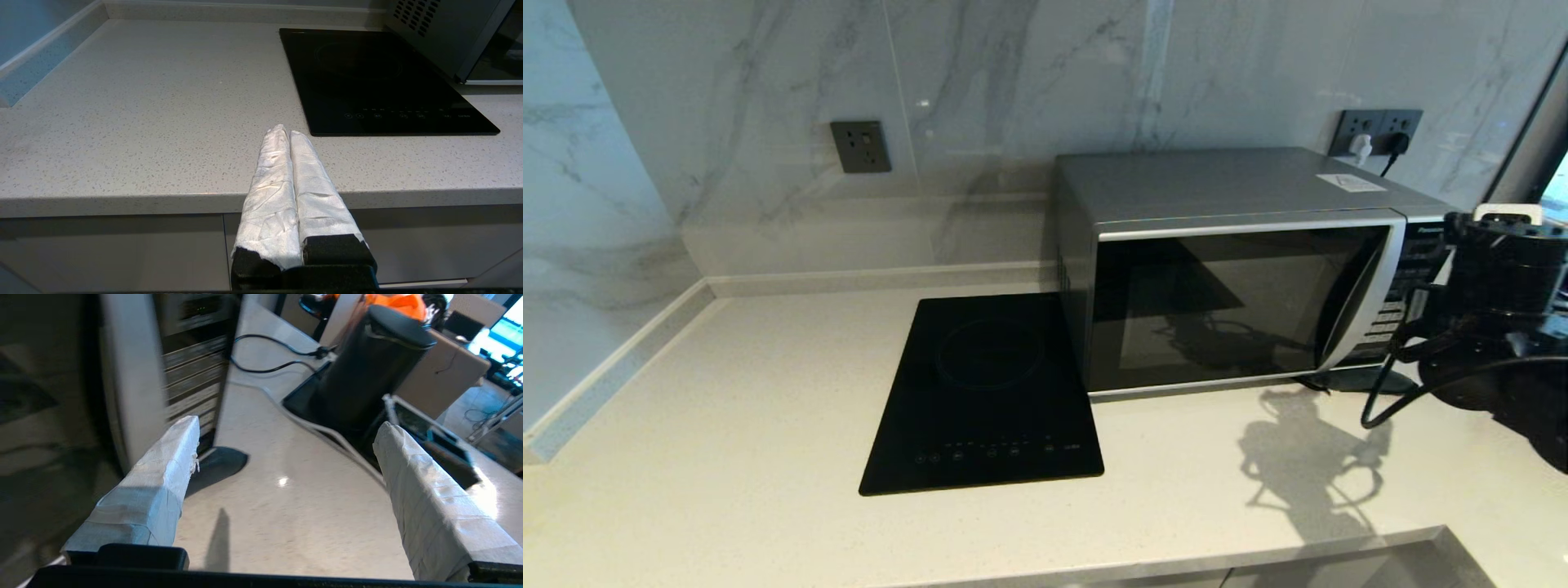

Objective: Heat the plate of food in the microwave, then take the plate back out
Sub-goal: Open the microwave oven

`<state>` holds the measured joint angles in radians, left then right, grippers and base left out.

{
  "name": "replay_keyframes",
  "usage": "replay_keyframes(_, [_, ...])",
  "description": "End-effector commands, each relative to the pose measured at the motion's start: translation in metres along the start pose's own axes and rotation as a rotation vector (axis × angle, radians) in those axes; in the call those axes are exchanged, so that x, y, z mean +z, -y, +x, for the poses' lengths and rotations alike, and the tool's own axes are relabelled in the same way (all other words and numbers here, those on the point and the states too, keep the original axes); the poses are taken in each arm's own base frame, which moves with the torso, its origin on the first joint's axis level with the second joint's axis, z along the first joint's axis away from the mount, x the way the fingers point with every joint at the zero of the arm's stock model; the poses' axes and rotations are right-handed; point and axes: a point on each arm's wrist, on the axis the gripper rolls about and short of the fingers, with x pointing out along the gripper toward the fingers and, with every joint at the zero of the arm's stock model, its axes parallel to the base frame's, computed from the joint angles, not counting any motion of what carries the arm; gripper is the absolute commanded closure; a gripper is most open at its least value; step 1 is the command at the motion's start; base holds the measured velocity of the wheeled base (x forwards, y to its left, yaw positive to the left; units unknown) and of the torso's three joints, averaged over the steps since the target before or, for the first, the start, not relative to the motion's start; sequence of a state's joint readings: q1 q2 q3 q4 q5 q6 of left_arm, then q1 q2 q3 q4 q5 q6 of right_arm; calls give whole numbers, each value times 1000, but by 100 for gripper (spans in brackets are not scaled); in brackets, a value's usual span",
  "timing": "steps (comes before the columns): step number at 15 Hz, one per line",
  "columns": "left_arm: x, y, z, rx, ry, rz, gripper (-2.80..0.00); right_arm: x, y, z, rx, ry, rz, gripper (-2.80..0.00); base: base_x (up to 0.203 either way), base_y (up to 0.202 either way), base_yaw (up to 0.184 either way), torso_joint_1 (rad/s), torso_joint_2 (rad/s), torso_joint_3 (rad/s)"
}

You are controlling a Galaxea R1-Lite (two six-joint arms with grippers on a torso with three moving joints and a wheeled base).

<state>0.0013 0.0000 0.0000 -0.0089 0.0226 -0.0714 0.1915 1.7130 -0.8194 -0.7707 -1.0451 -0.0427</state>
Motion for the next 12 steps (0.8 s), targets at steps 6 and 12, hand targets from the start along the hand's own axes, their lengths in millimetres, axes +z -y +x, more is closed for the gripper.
replay_keyframes(6, [0, 0, 0, 1, -1, -1, 0, -8, -52, -6, 43, 0, 53, -280, 0, 0, 0, 0, 0, 0])
replay_keyframes(12, [0, 0, 0, 1, -1, -1, 0, -16, -64, -6, 58, -10, 47, -280, 0, 0, 0, 0, 0, 0])
